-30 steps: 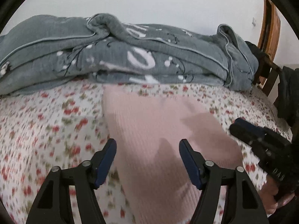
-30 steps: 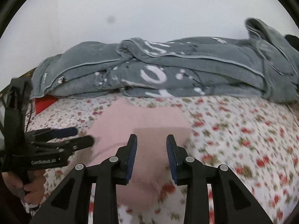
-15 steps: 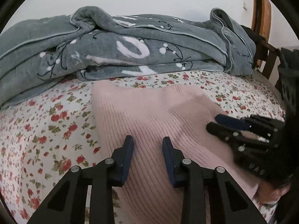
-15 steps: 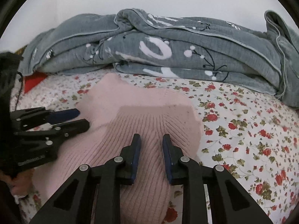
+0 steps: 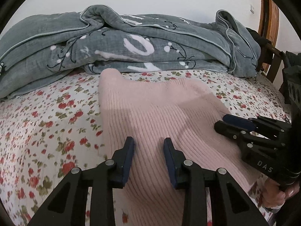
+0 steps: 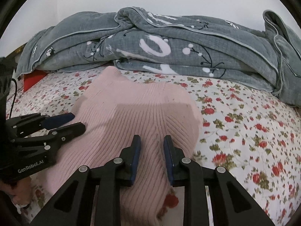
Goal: Fold small clothes
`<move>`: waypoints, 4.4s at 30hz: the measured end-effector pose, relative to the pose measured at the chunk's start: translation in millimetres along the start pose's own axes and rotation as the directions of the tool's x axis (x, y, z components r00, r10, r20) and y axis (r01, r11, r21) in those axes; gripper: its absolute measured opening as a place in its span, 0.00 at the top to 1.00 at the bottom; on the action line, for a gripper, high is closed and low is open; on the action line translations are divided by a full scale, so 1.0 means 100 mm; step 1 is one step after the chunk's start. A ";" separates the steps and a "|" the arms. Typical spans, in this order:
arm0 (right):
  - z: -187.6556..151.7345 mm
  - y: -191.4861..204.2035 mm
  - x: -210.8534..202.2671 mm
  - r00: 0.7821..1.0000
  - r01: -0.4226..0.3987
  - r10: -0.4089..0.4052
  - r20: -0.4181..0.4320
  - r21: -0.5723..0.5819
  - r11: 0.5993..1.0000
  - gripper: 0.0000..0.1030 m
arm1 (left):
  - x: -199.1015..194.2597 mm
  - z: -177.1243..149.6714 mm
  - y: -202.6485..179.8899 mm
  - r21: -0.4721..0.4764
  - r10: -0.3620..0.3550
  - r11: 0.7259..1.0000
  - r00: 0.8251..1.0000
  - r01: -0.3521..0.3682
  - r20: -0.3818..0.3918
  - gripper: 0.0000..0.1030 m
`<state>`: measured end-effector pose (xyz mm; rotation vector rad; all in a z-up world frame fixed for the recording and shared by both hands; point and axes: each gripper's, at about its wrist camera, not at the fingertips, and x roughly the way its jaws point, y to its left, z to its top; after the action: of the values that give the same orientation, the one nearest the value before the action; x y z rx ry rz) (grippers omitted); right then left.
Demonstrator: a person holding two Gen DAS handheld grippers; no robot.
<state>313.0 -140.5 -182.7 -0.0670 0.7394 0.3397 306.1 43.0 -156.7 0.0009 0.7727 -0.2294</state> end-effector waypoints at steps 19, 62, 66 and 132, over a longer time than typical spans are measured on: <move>-0.37 -0.03 -0.41 0.999 -0.014 0.016 -0.042 0.045 0.999 0.74 | -0.33 -0.35 0.05 -0.082 -0.087 0.993 0.995 0.083 -0.044 0.59; -0.77 -0.10 -2.65 0.985 0.150 -0.159 0.064 0.134 0.980 0.02 | -2.18 -0.64 -0.81 -0.097 0.174 0.981 0.984 -0.169 0.046 0.17; -0.78 -0.14 -2.67 0.984 0.152 -0.163 0.067 0.145 0.978 0.02 | -2.20 -0.63 -0.81 -0.100 0.177 0.980 0.983 -0.171 0.055 0.17; -0.75 -0.09 -2.77 0.985 0.146 -0.159 0.073 0.158 0.977 0.02 | -2.39 -0.55 -0.74 -0.107 0.182 0.979 0.980 -0.173 0.083 0.16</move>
<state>77.6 -240.1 -53.0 0.0352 0.6691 0.1381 87.7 24.6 -24.8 -0.0341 0.6869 -0.0208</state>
